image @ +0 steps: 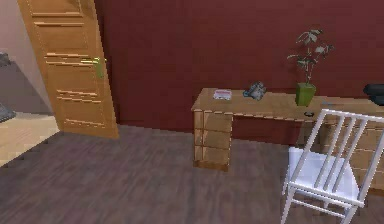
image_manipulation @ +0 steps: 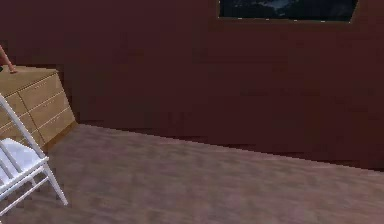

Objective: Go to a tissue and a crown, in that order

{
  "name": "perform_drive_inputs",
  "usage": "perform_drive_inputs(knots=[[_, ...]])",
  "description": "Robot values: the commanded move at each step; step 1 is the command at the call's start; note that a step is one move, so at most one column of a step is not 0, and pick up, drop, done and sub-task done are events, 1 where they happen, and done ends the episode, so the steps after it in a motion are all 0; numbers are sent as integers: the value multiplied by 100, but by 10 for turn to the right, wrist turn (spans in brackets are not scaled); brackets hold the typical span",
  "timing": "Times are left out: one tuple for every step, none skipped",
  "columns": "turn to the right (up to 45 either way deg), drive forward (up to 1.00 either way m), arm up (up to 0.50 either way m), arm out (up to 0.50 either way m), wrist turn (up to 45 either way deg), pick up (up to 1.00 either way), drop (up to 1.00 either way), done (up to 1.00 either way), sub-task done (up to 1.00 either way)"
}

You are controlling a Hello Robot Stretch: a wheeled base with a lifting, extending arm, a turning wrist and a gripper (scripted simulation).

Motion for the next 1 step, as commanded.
perform_drive_inputs(knots=[[30, 0, 0, 0, 0, 0, 0, 0, 0]])
